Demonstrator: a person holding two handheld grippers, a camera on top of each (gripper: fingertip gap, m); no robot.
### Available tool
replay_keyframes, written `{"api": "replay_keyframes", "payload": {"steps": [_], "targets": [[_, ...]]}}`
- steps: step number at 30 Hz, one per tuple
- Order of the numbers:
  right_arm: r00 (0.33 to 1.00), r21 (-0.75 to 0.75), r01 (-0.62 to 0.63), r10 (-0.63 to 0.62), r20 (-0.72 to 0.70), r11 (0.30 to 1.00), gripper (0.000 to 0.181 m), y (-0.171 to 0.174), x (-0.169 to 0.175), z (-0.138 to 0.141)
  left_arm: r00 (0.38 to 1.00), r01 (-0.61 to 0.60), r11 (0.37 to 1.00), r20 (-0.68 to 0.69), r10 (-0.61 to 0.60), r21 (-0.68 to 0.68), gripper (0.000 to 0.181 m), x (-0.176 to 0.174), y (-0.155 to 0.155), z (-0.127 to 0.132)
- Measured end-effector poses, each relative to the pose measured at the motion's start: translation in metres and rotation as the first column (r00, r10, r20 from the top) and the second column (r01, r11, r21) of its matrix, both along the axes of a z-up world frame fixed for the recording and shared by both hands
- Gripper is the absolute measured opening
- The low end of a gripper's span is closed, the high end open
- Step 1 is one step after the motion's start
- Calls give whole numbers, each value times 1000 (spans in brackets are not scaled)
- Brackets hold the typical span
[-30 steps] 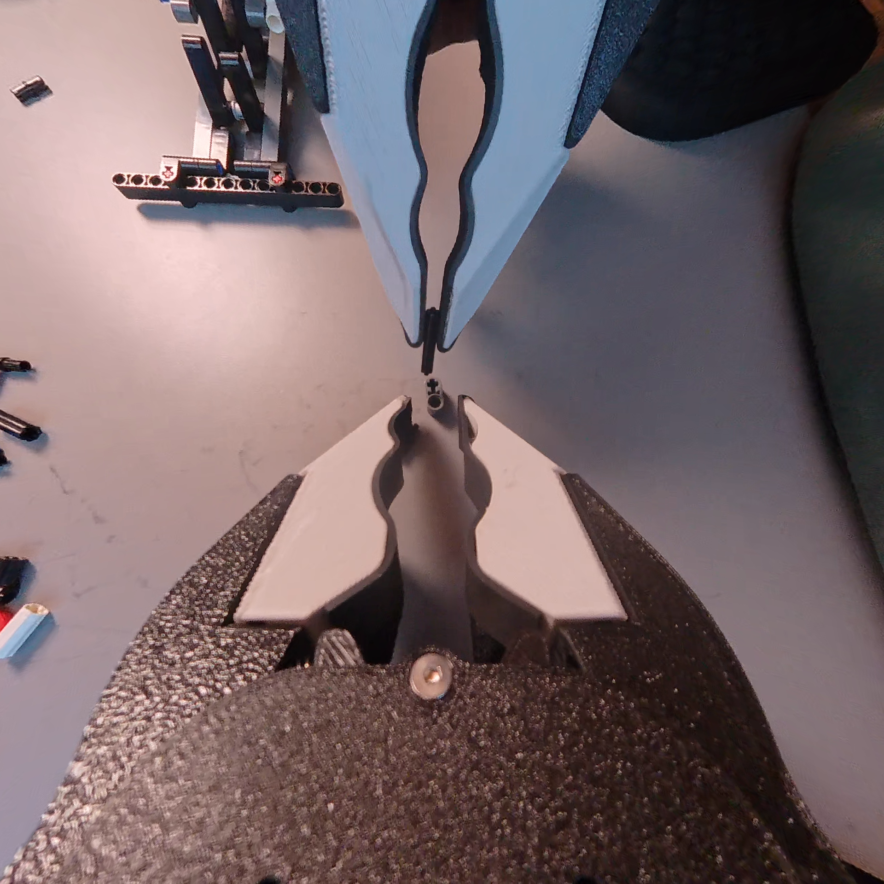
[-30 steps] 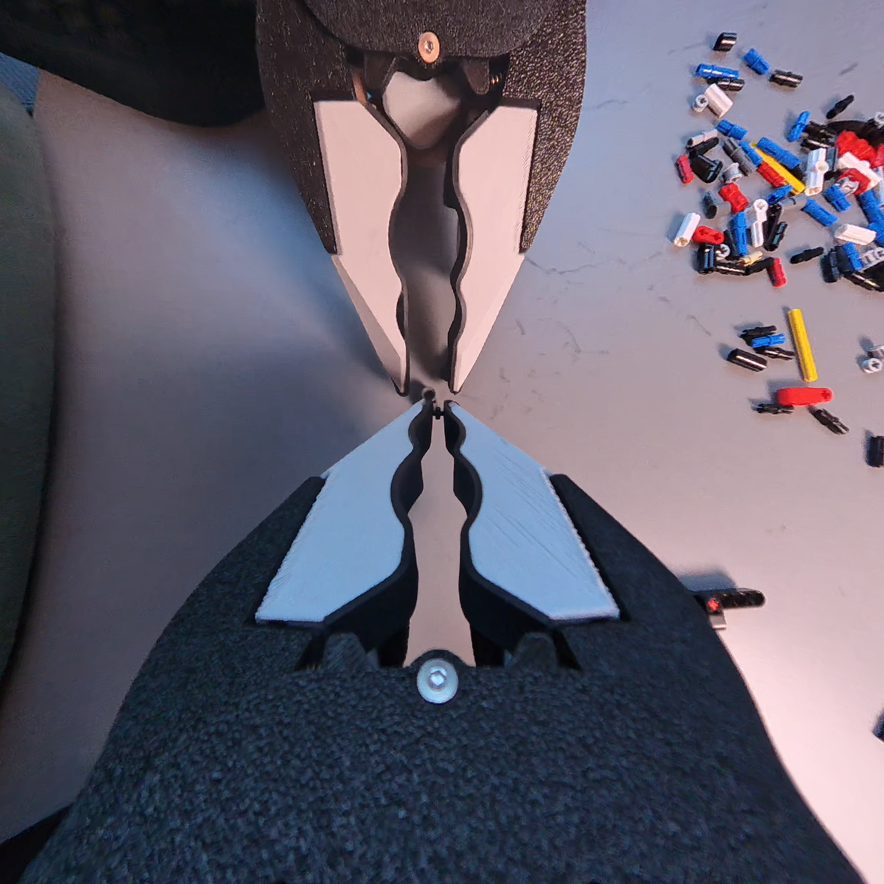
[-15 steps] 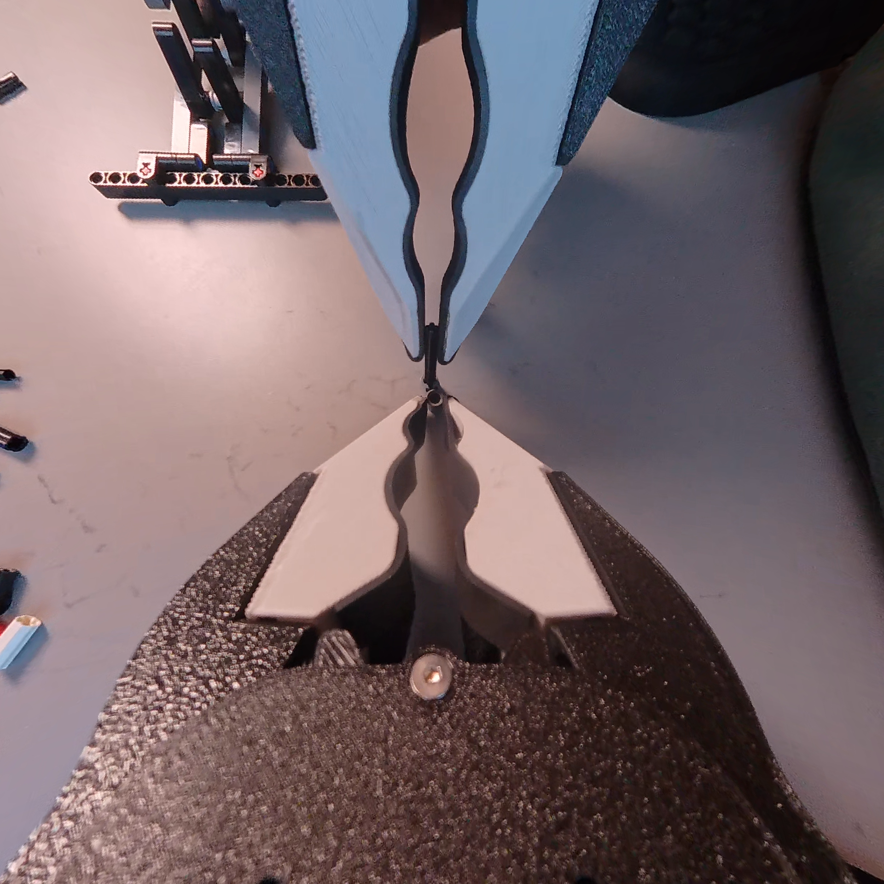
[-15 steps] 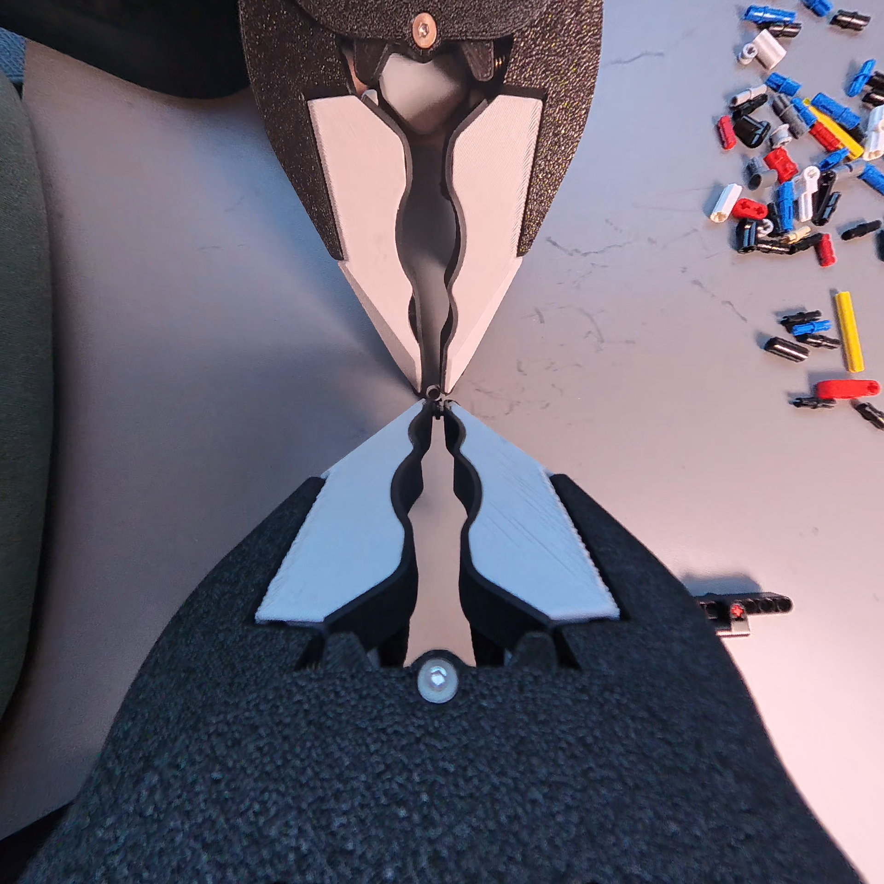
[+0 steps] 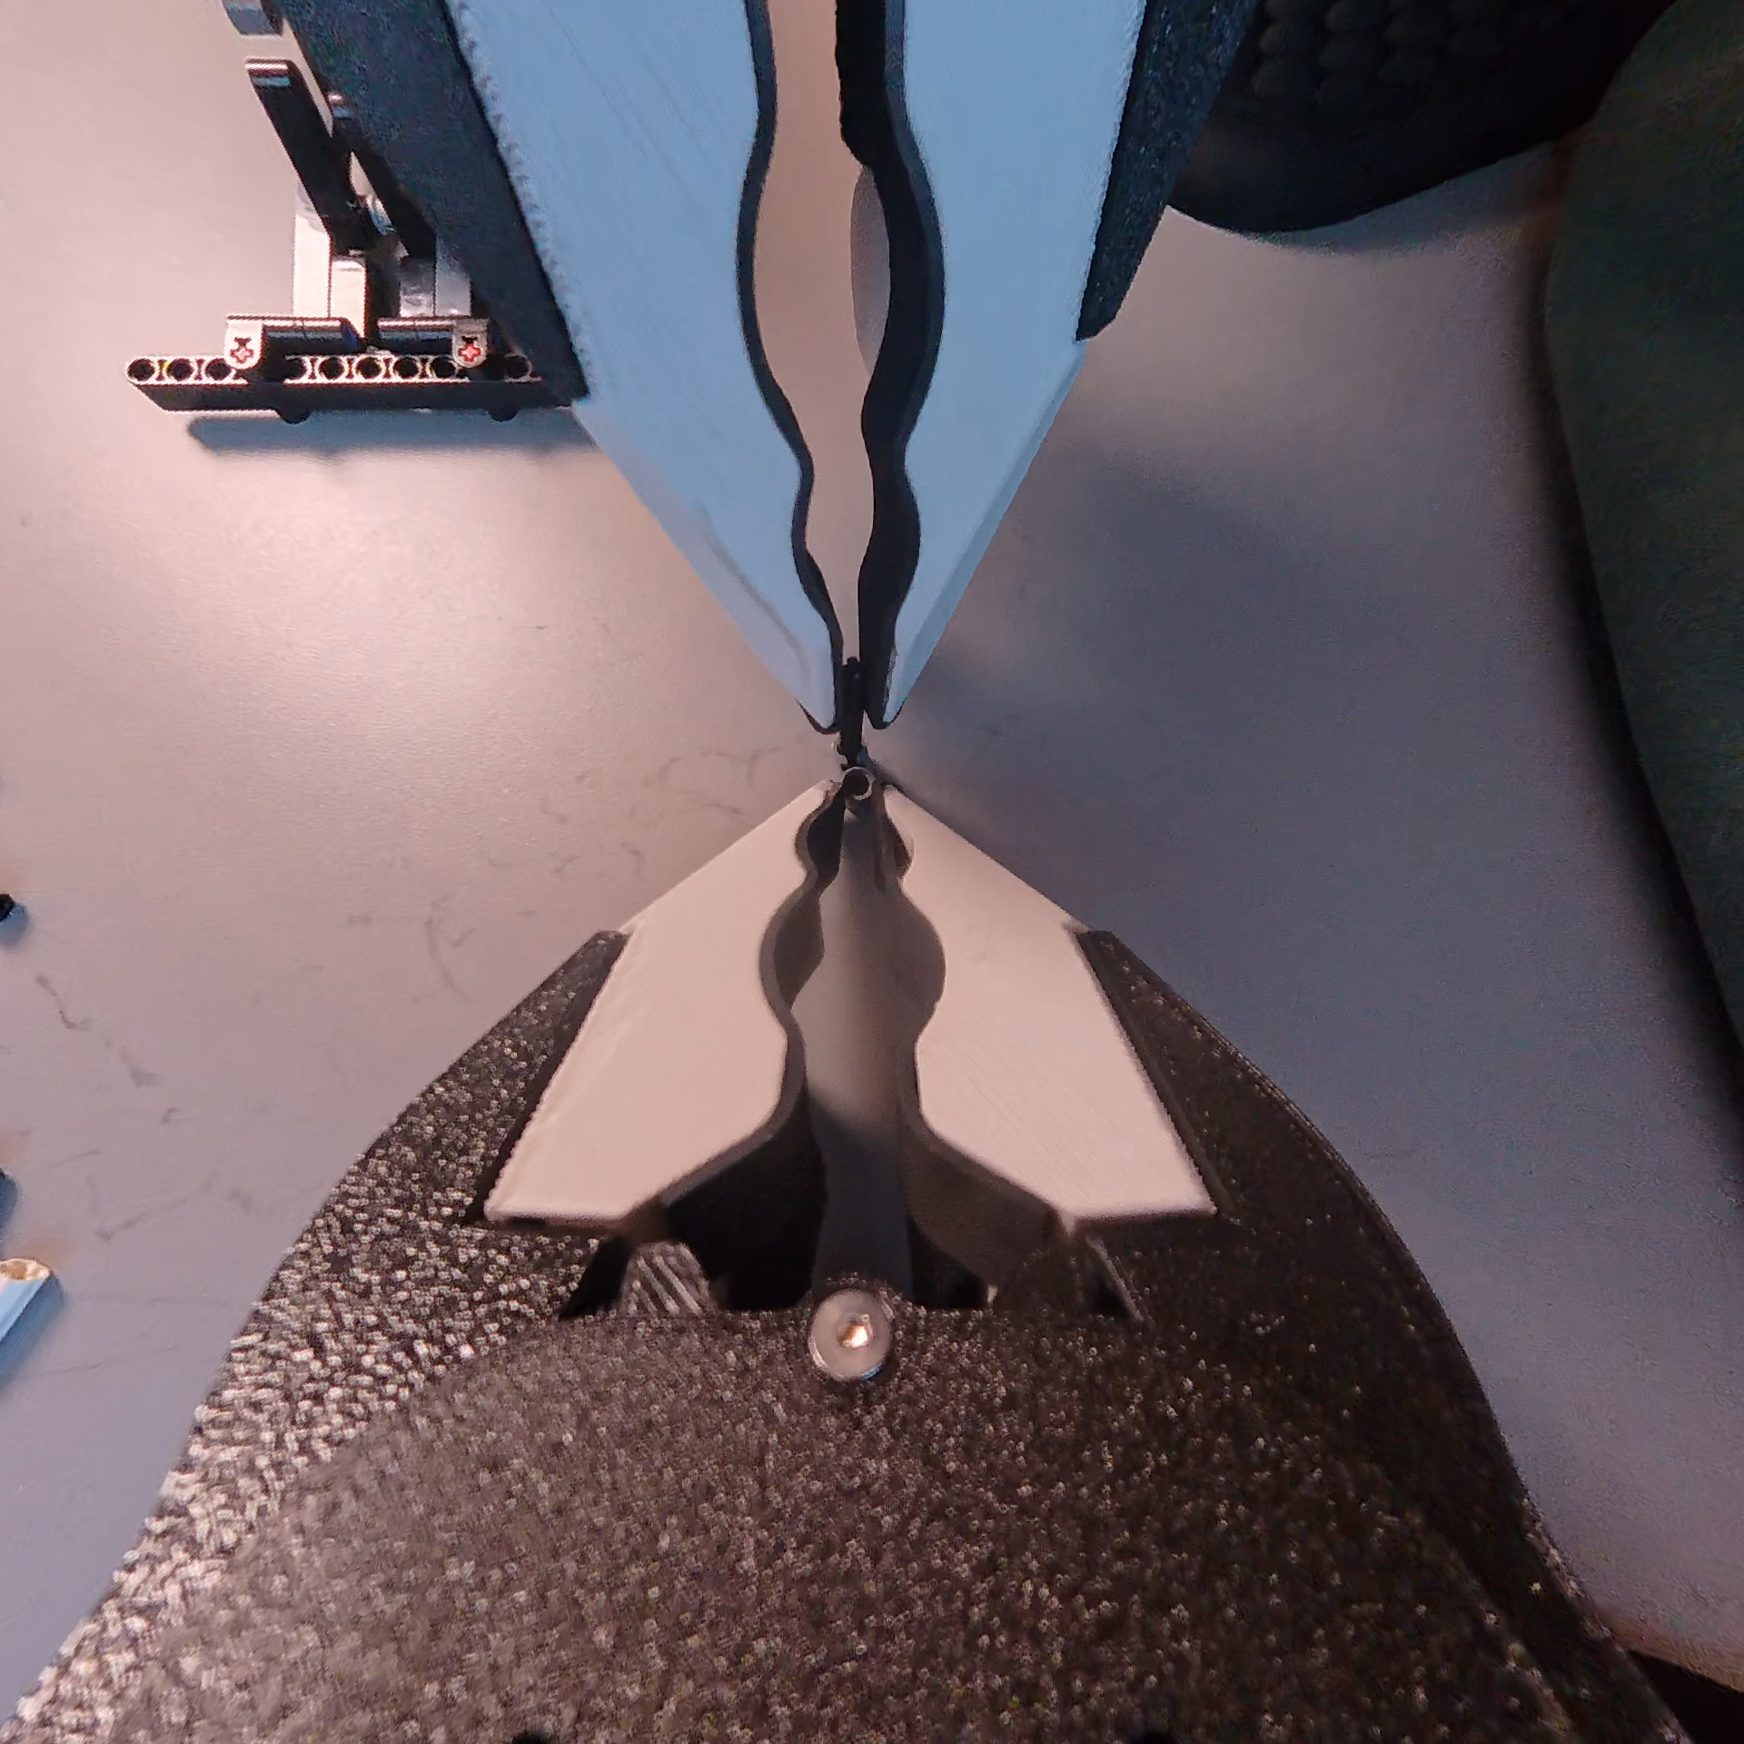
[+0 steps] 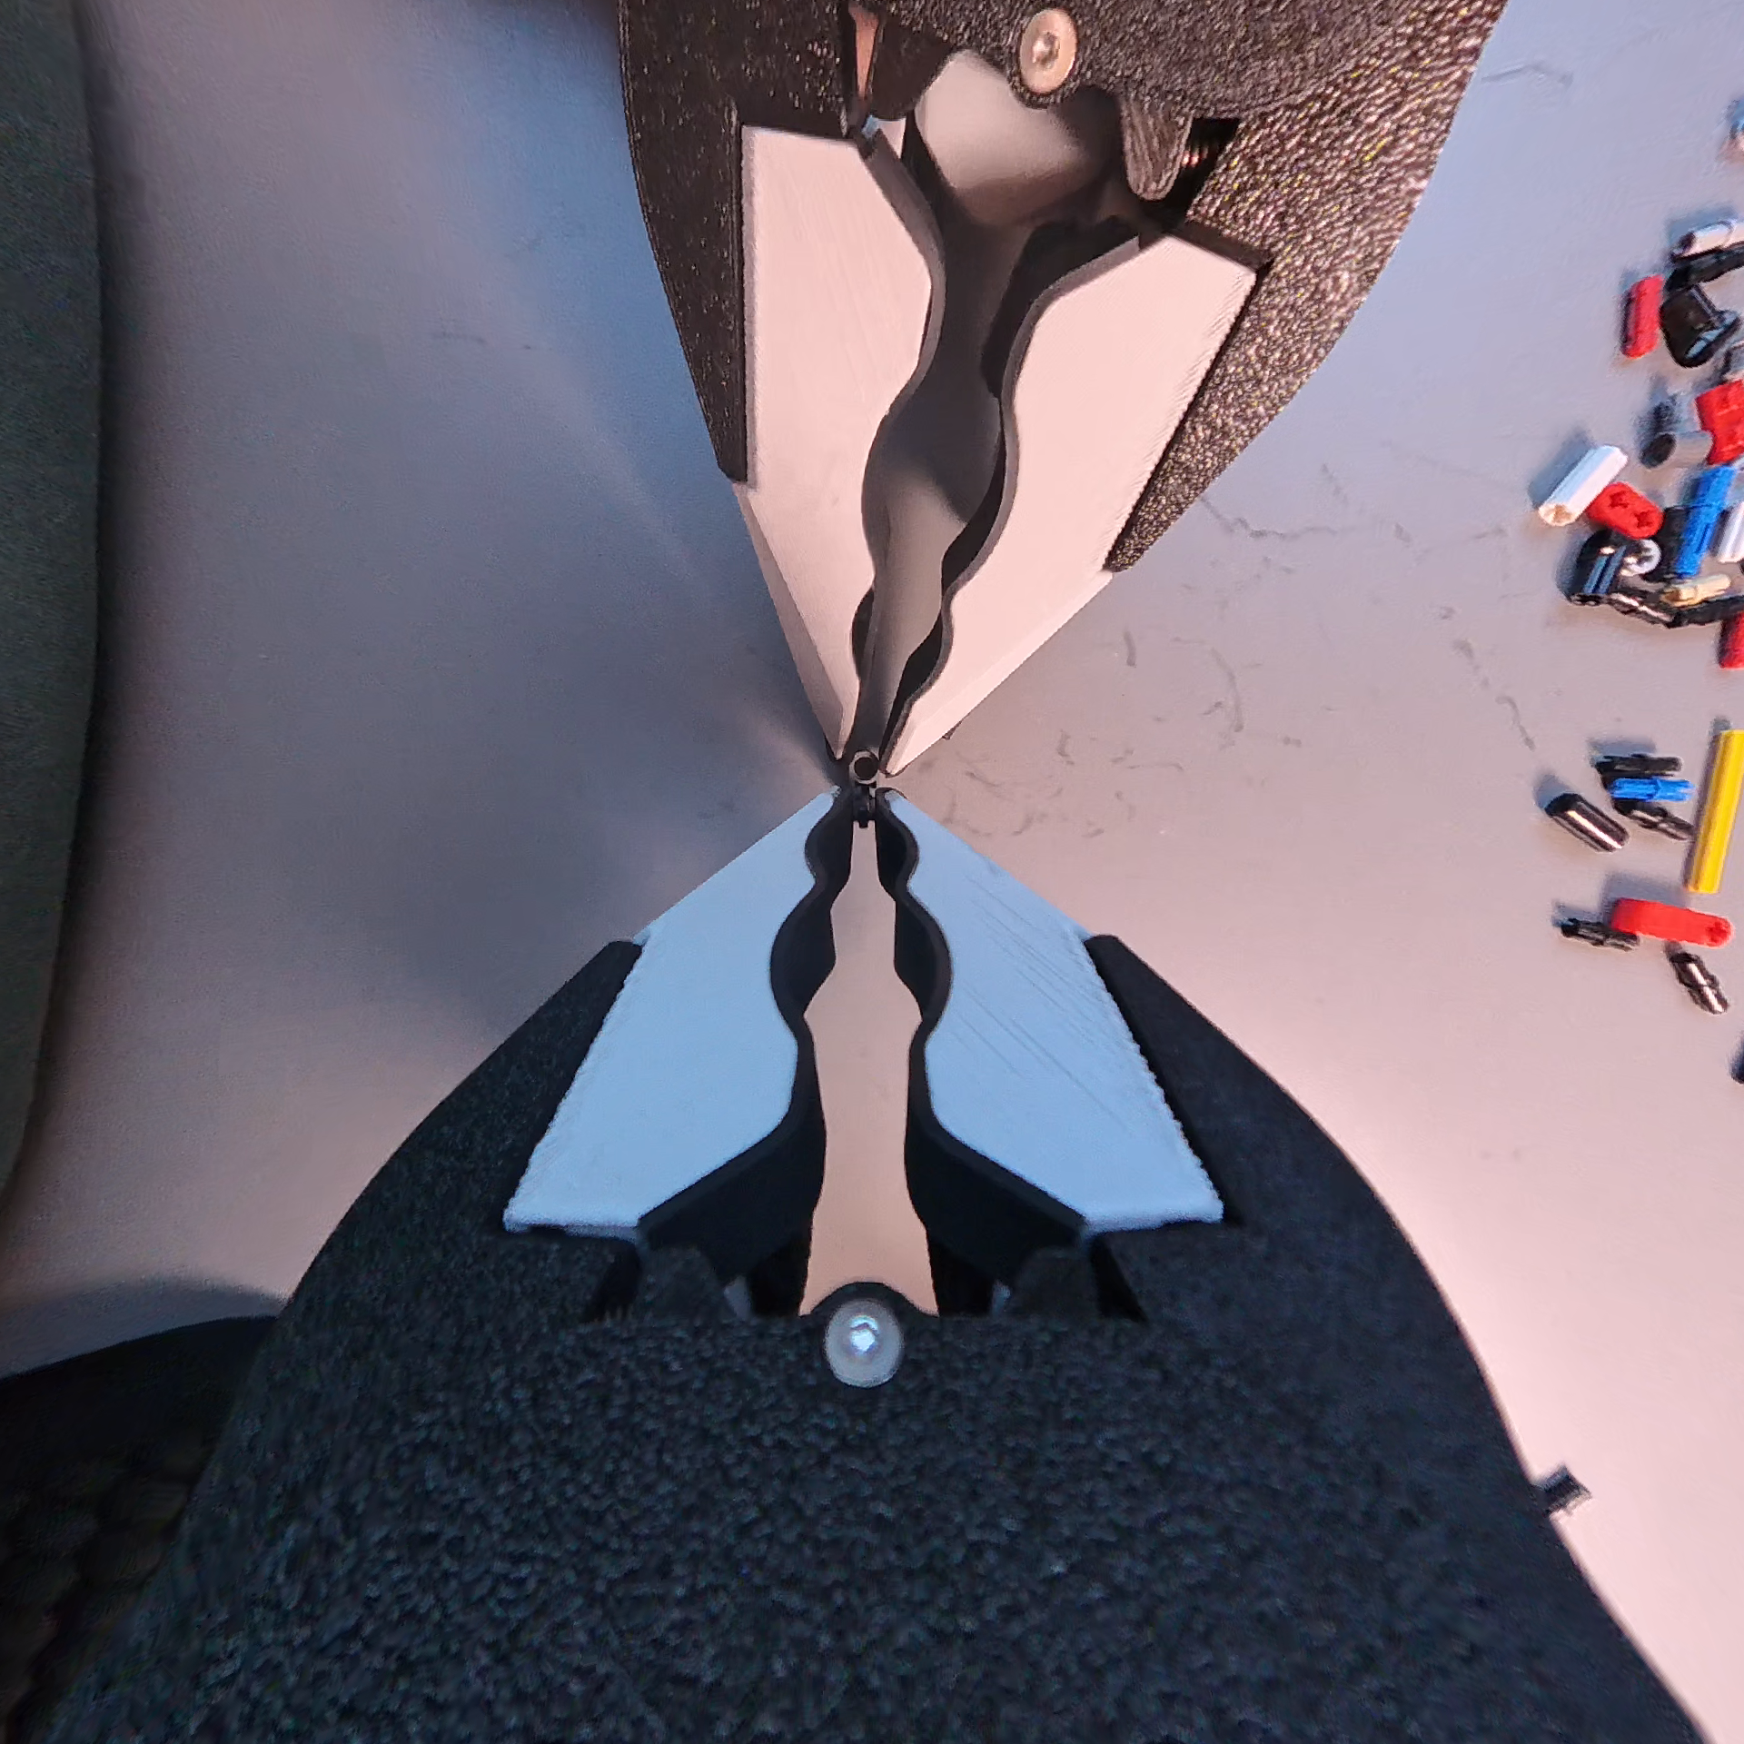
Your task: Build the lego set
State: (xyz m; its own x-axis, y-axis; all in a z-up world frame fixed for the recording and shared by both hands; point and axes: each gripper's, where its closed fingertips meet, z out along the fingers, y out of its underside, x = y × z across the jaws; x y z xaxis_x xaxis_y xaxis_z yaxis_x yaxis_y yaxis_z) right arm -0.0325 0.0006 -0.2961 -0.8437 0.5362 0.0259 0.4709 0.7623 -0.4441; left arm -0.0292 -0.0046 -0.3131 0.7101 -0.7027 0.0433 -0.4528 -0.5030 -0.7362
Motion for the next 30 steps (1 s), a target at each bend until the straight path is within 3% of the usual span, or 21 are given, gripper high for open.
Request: {"api": "replay_keyframes", "payload": {"steps": [11, 22, 24, 25, 30], "targets": [[997, 26, -38, 36, 61, 999, 4, -2, 1, -7, 1000, 7, 1000, 8, -7, -9, 5, 1, -1, 0], [999, -7, 15, -15, 40, 1000, 4, -2, 1, -7, 1000, 9, 1000, 14, -9, -16, 5, 1, -1, -1], [999, -34, 32, -31, 33, 999, 37, -3, 4, -7, 1000, 9, 1000, 13, -9, -16, 5, 1, -1, -1], [999, -69, 48, -46, 25, 996, 44, -5, 5, -4, 1000, 10, 1000, 14, -10, -16, 5, 1, -1, -1], [988, -87, 133, -138, -62, 987, 34, 4, 6, -3, 1000, 13, 1000, 5, -13, -7, 5, 1, -1, -1]]}}
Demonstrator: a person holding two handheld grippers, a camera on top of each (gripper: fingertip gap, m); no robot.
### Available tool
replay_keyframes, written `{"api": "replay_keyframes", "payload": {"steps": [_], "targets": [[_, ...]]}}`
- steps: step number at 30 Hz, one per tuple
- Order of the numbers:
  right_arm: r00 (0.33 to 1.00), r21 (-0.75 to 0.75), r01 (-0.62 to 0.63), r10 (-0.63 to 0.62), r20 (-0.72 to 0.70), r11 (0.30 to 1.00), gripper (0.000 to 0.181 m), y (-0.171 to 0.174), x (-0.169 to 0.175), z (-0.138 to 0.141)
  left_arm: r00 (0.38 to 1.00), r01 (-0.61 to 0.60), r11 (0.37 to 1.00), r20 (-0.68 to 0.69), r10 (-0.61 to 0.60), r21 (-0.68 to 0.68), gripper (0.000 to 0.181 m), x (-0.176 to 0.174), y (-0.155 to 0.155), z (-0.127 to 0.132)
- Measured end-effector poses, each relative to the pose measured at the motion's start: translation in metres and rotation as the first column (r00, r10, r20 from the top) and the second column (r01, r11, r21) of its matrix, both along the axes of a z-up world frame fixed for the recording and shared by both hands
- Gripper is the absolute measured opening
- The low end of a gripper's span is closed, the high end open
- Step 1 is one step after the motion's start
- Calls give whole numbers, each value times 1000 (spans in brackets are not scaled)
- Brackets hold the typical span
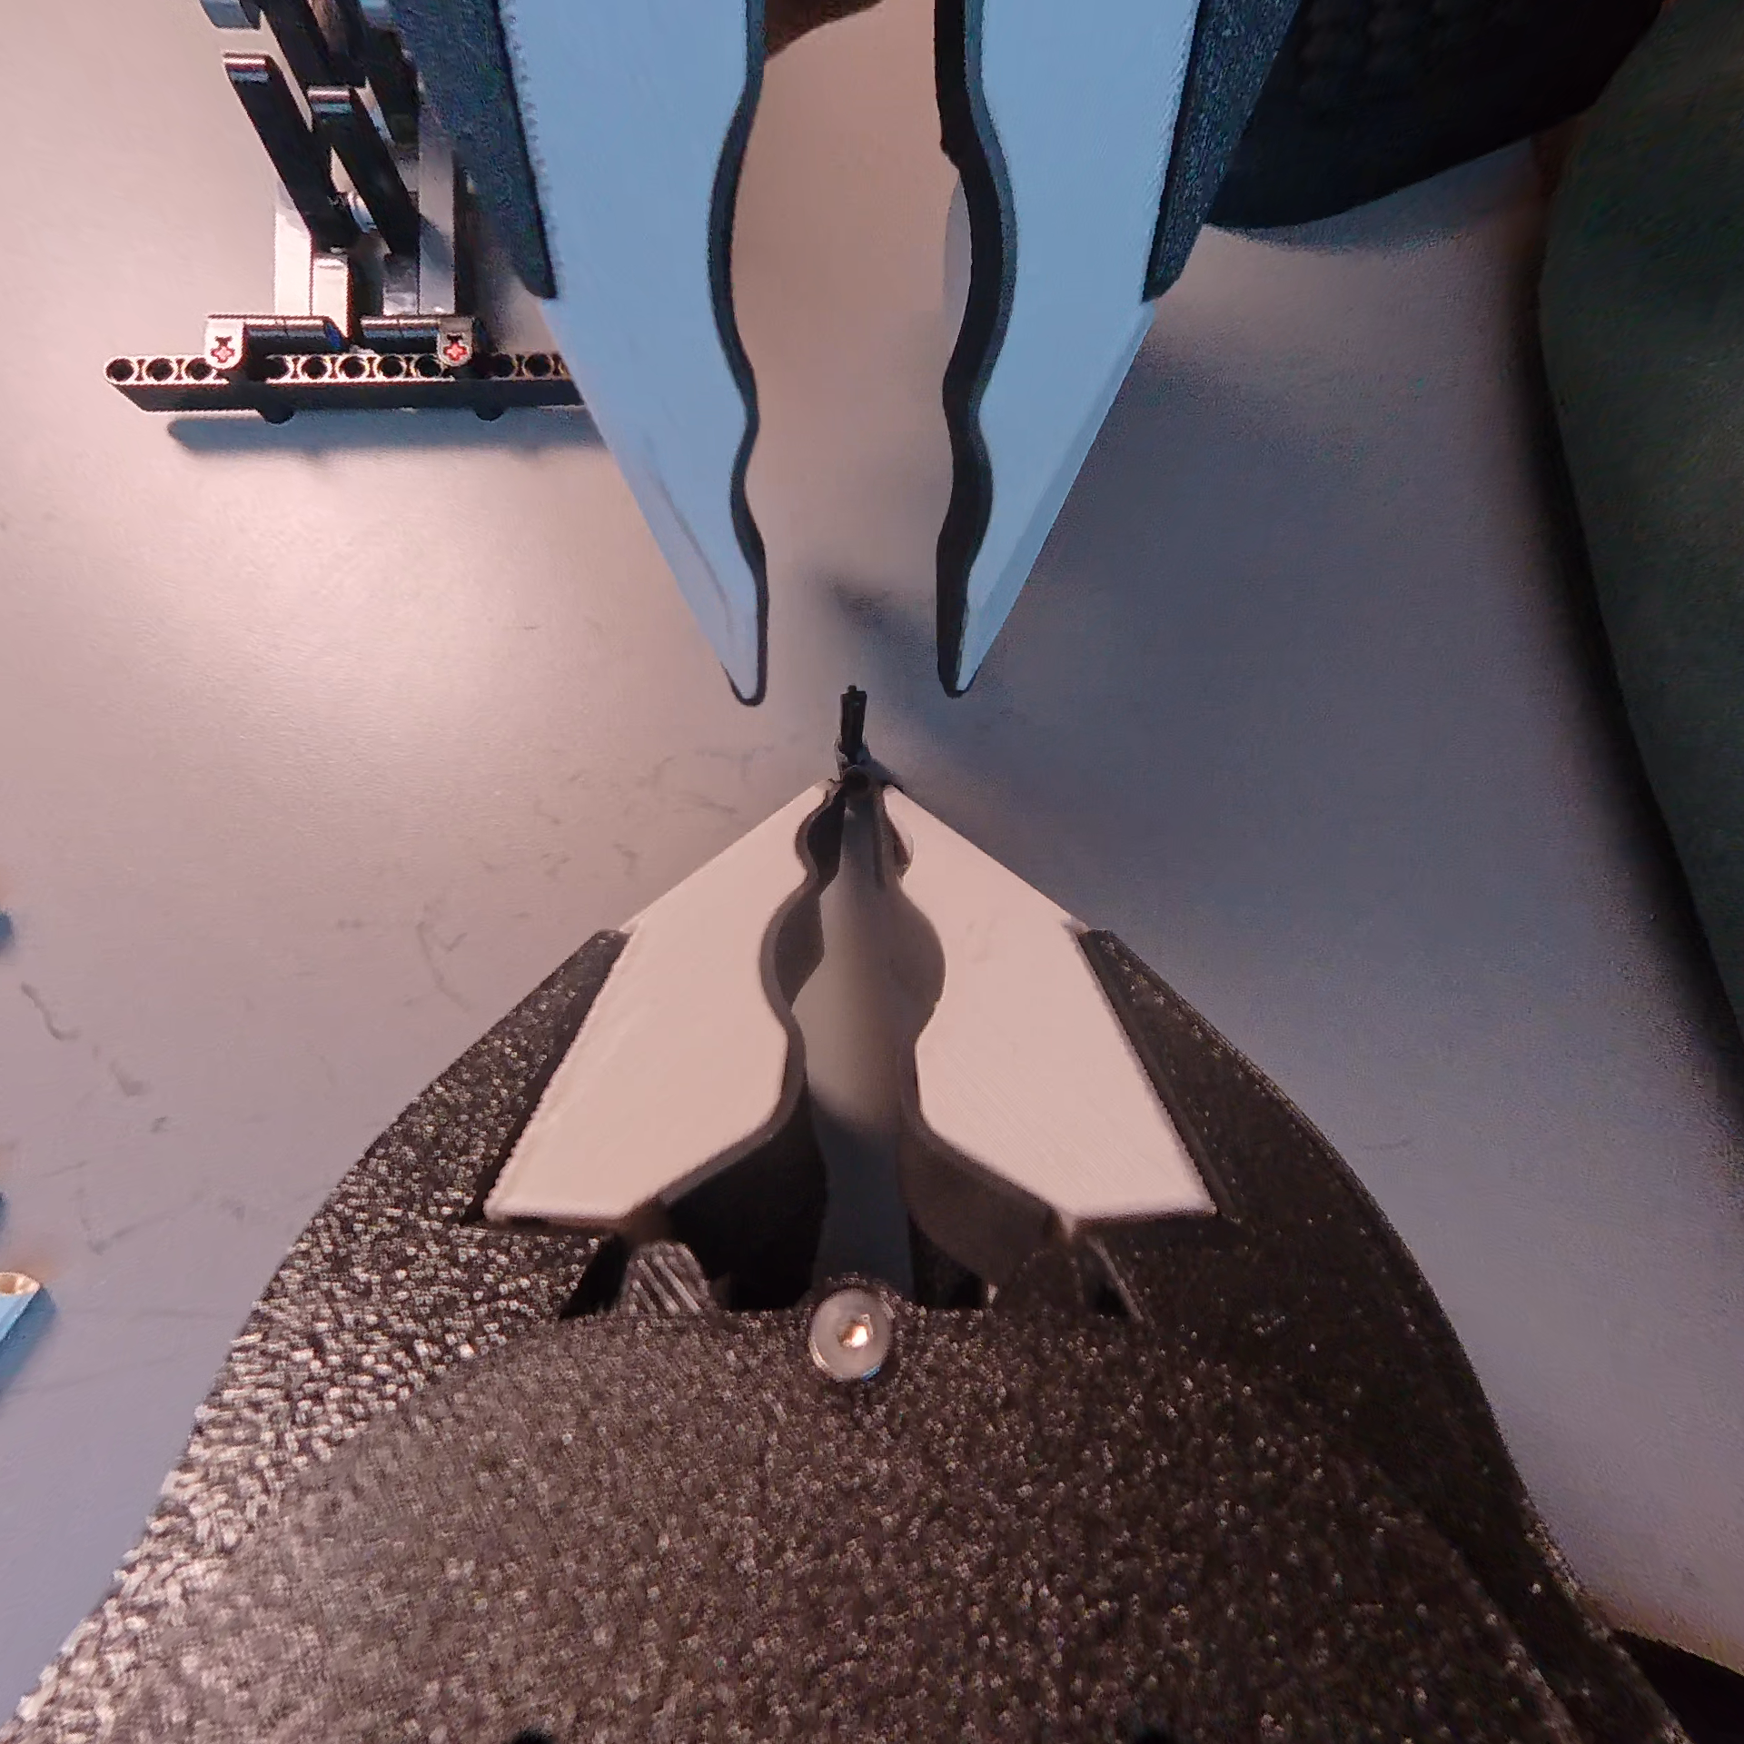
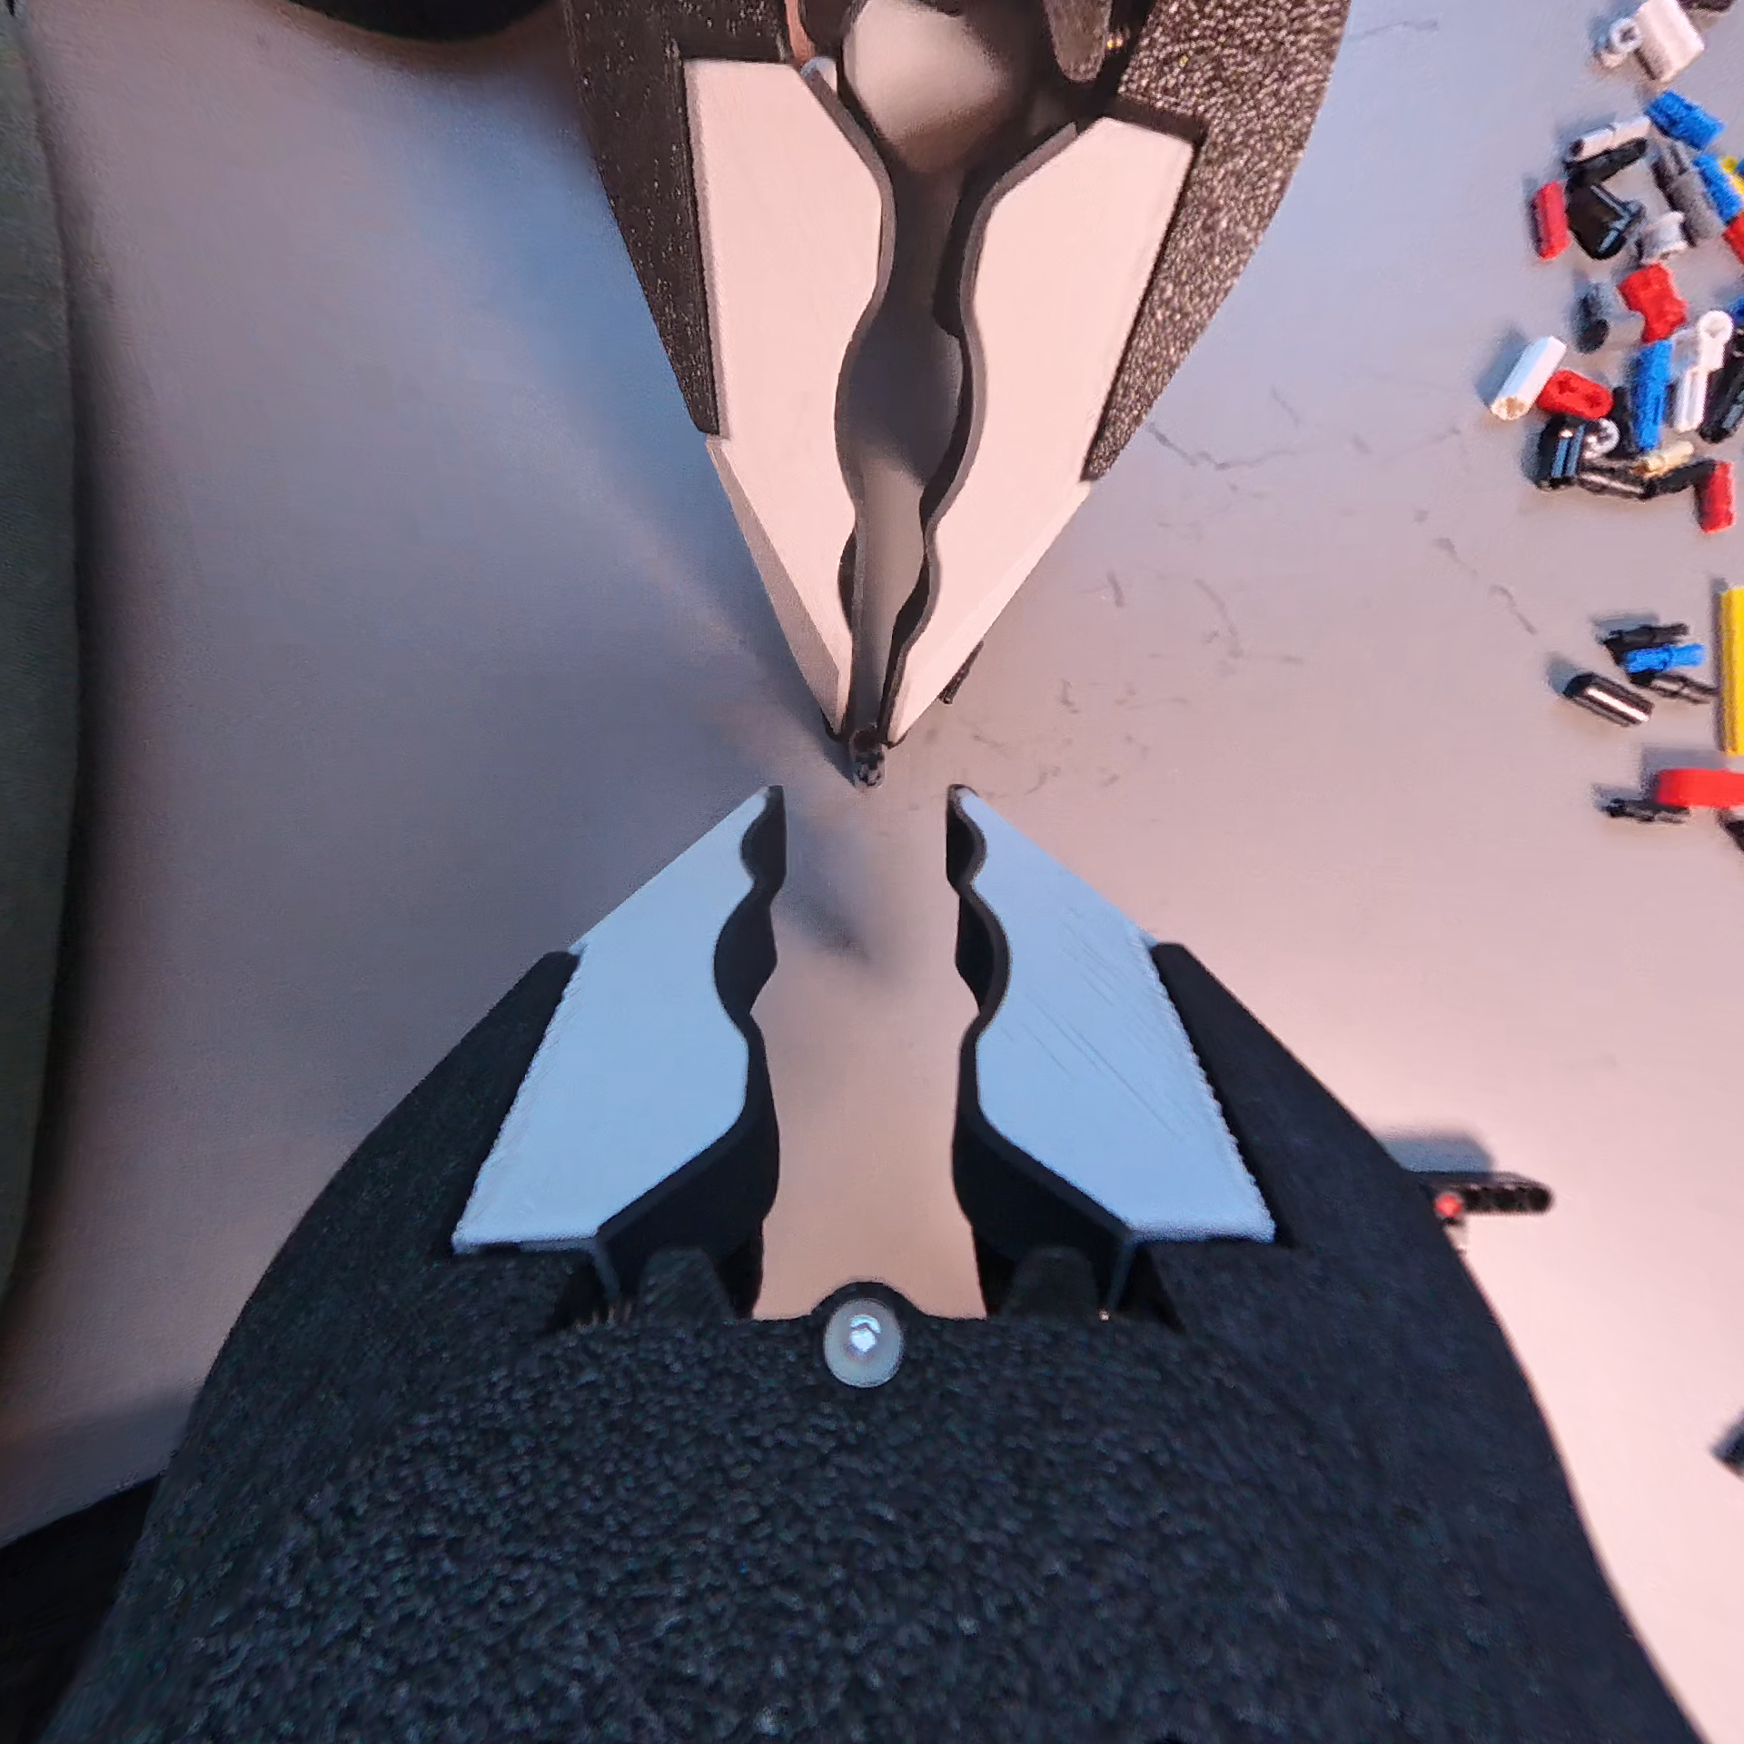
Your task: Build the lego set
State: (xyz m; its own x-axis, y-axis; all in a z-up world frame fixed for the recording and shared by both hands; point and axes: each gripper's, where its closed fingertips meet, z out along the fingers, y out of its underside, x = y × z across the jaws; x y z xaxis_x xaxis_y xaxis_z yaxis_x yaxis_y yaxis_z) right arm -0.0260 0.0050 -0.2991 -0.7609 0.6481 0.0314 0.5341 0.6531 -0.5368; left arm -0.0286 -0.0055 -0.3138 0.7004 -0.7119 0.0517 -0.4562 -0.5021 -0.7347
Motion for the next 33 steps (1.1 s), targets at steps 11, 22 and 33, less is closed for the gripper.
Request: {"api": "replay_keyframes", "payload": {"steps": [11, 22, 33], "targets": [[986, -129, 120, -134, -104, 984, 30, -1, 5, -1, 998, -60, 997, 29, 58, 50, 22, -27, -4, 22], [979, -186, 116, -143, -142, 976, 27, -2, 8, -2, 997, -58, 998, -59, 58, 9, 4, -27, 2, -3], [953, -190, 119, -166, -255, 975, 25, -2, -5, 10, 987, -84, 995, 139, 77, 49, 4, -25, 2, 26]]}}
